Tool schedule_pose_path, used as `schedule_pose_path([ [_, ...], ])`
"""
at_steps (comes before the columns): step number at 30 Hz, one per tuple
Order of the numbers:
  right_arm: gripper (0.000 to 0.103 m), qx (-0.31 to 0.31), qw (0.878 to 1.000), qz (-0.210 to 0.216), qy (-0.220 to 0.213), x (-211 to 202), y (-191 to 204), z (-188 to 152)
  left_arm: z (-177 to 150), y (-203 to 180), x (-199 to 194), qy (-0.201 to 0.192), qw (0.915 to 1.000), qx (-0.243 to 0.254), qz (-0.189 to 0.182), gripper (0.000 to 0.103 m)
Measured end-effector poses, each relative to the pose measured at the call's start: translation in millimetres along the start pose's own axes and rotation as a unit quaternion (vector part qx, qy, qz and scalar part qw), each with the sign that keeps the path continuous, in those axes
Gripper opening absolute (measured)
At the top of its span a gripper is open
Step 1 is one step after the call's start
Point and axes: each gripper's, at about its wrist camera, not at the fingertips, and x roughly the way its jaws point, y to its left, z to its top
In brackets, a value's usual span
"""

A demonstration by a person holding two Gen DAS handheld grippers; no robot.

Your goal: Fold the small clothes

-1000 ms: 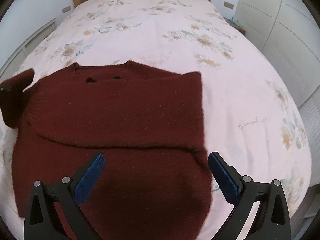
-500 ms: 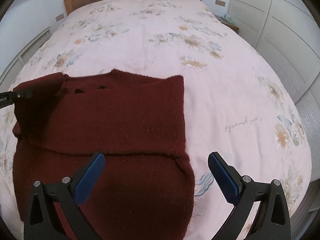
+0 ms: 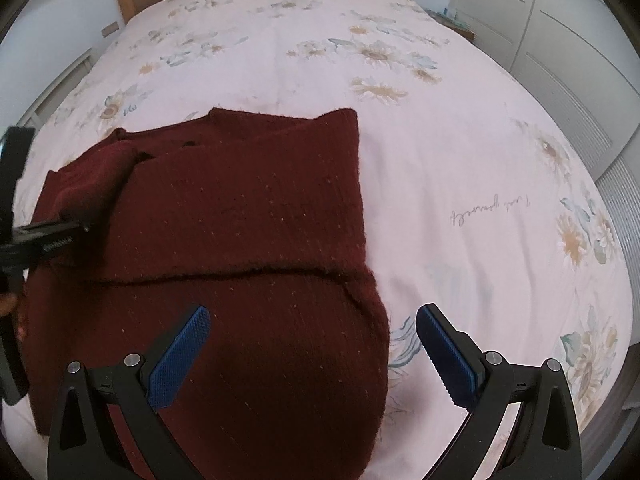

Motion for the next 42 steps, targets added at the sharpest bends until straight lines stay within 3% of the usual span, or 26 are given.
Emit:
schedule_pose_path([
  [4,0.102,0.005,1.000,0.001,0.001,0.2,-3.0,-2.4,-6.2,-0.3,11.2,0.011,0.9999,0.010,0.009,0.017],
  [7,0.103,0.010,1.000,0.004,0.001,-0.1,-4.6,-3.7,-5.6,1.6,11.2,0.024,0.9997,0.007,0.008,0.028],
  [9,0.102,0.011,1.000,0.007,0.001,-0.3,-5.3,-4.3,-5.8,3.8,9.4,0.029,0.9996,0.000,0.000,0.054],
  [10,0.103,0.012,1.000,0.008,0.001,0.0,-5.1,-4.7,-6.1,4.8,8.2,0.032,0.9995,-0.003,-0.004,0.061],
  [12,0.103,0.012,1.000,0.010,0.002,0.4,-4.3,-5.2,-7.4,6.1,7.8,0.043,0.9990,-0.003,-0.009,0.096],
  [13,0.103,0.012,1.000,0.011,0.002,0.3,-3.9,-5.9,-8.1,5.3,6.2,0.047,0.9988,-0.002,-0.011,0.101],
  [20,0.103,0.013,1.000,0.015,0.002,-3.6,-1.8,-9.3,-15.2,13.2,-9.9,0.049,0.9986,0.022,-0.004,0.102],
  [24,0.103,0.010,1.000,0.016,0.000,-7.7,-0.4,-8.4,-18.6,23.8,-30.3,0.022,0.9994,0.028,-0.004,0.102],
  [27,0.103,0.006,1.000,0.018,-0.002,-10.6,3.0,-7.4,-19.2,34.8,-49.0,-0.008,0.9991,0.036,0.021,0.102],
  [34,0.103,-0.009,1.000,0.026,0.000,-11.5,18.8,-5.0,-28.1,101.1,-70.4,-0.018,0.9990,0.002,0.041,0.102],
  [38,0.103,-0.019,0.999,0.027,0.006,-6.8,29.1,-4.9,-46.0,147.9,-62.3,0.005,0.9979,-0.039,0.052,0.102],
  [42,0.103,-0.026,0.999,0.027,0.014,-0.7,39.3,-4.5,-68.3,172.8,-50.3,0.017,0.9964,-0.036,0.075,0.102],
])
